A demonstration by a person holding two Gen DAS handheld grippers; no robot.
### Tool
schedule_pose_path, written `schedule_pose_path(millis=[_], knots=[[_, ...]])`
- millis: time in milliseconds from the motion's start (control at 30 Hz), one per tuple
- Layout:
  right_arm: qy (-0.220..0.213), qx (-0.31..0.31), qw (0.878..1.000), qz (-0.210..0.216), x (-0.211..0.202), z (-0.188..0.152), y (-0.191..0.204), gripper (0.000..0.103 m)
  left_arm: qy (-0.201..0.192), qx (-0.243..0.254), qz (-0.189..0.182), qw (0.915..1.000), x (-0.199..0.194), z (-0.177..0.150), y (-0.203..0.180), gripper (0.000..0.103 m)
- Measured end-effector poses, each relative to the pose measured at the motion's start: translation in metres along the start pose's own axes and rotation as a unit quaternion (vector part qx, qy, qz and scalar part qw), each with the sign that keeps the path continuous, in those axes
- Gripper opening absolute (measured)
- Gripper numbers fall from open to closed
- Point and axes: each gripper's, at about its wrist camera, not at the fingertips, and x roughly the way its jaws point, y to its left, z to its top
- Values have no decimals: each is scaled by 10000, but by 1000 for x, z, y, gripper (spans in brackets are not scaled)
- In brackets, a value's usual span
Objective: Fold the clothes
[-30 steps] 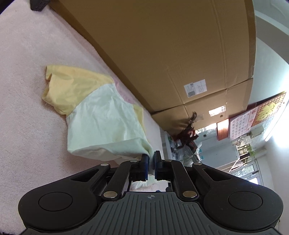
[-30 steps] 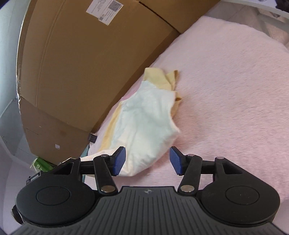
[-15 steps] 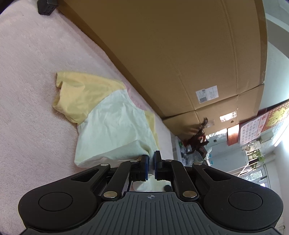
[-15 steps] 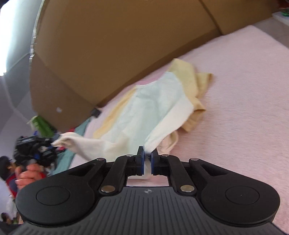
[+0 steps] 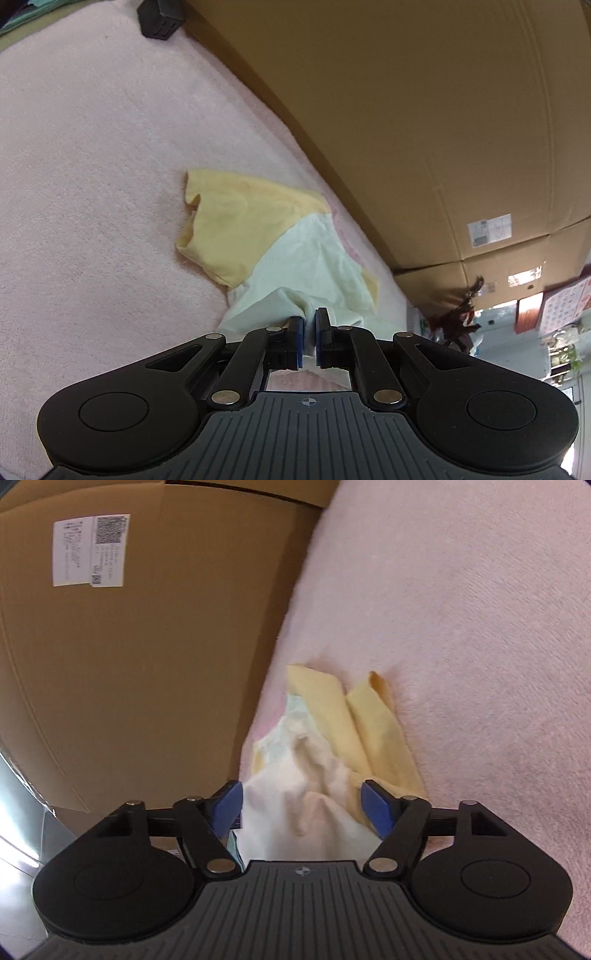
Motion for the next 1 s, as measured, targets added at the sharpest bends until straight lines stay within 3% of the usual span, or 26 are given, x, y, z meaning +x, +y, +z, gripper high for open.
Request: schedule_pose_path(millis=[33,67,200,400,667,767,833,1000], knots=[[36,-89,10000,29,0,-4,-4,55,7,-8,6,10000,1,1,2,2],[28,-368,9993,-8,-5,-10,-2,52,14,-19,14,10000,3,2,4,2],[-136,-1309,9906,-378,-36,-32,3,51,61,-36,50,10000,11,7,9,2],[-34,-1744,9838,-416,-63,-55,-9,46,116,-22,143,9998,23,16,10,2],[81,-3360,9377,-880,-34,-68,13,45,123,47,258,9996,30,21,8,2],[228,-3259,9418,-793,-34,-69,15,43,127,34,283,9995,29,22,9,2],[327,-3190,9443,-735,-33,-69,16,6,144,30,310,9994,29,22,10,2],[559,-2935,9533,-453,-39,-73,21,6,116,165,286,9994,16,15,3,2]])
